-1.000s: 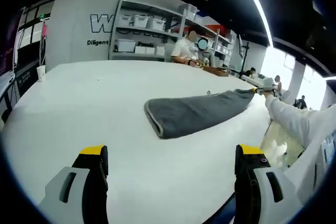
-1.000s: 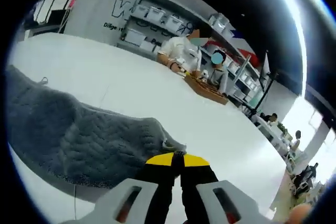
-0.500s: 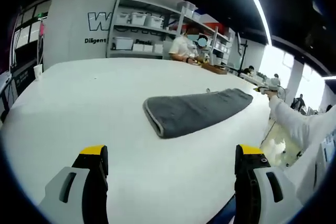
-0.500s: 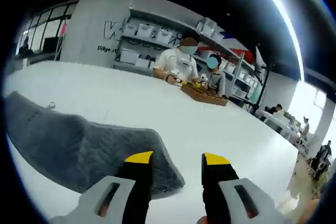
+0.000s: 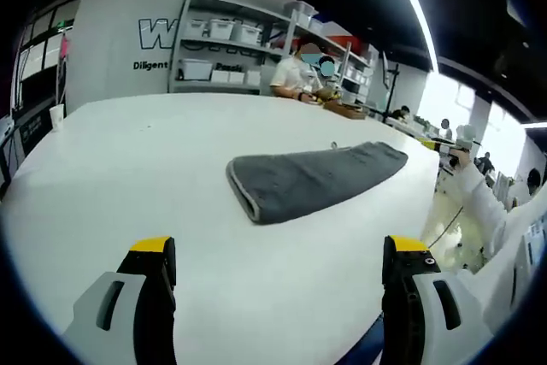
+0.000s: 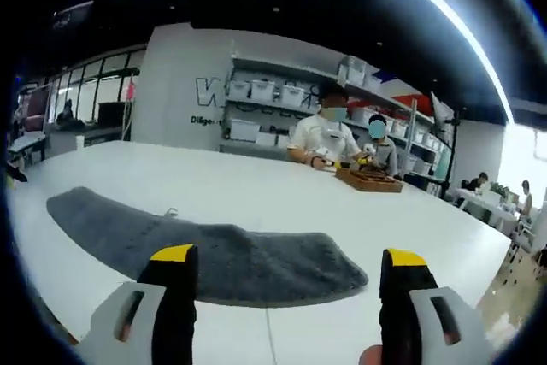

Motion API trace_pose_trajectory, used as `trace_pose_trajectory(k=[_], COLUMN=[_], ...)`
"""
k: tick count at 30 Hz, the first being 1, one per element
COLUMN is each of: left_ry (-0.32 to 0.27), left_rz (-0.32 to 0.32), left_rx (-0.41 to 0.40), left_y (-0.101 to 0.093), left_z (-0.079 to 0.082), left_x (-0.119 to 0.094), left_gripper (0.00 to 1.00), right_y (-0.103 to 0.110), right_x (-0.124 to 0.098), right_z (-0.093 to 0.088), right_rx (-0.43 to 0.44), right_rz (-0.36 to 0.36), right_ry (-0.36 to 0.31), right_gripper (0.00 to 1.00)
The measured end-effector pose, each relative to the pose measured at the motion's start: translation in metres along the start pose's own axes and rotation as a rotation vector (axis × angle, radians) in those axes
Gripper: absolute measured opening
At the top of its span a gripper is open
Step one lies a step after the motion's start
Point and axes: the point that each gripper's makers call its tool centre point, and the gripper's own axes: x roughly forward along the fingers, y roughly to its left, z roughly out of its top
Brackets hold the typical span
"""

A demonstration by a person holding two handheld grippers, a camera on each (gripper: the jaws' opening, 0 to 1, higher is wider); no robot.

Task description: Open the folded towel by lifting each exposed corner and separating the folded layers until the towel lies flat within the target outline without major curled edges

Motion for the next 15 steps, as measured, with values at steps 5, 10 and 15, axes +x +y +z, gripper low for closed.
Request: trace_pose_trajectory(k=[5, 10, 15], left_ry=[-0.002, -0.018, -0.015], left_rz=[-0.001, 0.007, 0.034], left_rx=[0.001, -0.006, 0.024], left_y=[-0.001, 0.003, 0.017], left_z=[0.001, 0.003, 0.005], left_x=[-0.001, 0.005, 0.037], left_gripper=[1.0, 1.0, 0.99], right_y=[0.029, 0.05, 0.062], right_x=[-0.011, -0.02, -0.026], right_z=[-0.004, -0.001, 0.003], right_rx=[0.006, -0.033, -0.03], right_rz=[0.065, 0.099, 0.135], right_ry=[0.023, 0.03, 0.003], right_gripper=[0.99, 0.99, 0.99])
